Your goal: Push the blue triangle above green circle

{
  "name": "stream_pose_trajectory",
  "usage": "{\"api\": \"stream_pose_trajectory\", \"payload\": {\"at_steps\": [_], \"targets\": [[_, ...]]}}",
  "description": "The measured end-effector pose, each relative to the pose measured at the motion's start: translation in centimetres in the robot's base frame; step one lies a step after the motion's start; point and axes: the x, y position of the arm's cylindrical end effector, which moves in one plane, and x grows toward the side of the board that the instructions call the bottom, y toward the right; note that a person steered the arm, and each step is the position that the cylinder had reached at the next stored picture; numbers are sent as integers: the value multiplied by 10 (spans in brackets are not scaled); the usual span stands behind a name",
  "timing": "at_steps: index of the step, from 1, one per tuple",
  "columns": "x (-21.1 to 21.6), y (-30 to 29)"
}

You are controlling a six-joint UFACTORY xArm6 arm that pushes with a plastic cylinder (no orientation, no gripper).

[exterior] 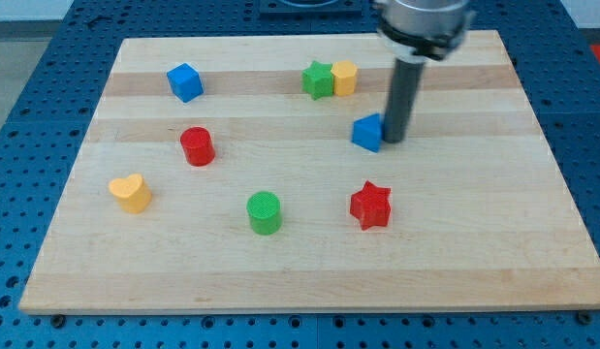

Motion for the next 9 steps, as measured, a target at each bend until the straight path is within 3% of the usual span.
{"api": "stream_pose_trajectory", "payload": {"at_steps": [2, 3, 4, 7, 9], "targets": [[-26, -111], [21, -112], [40, -109], [58, -11], [71, -67]]}}
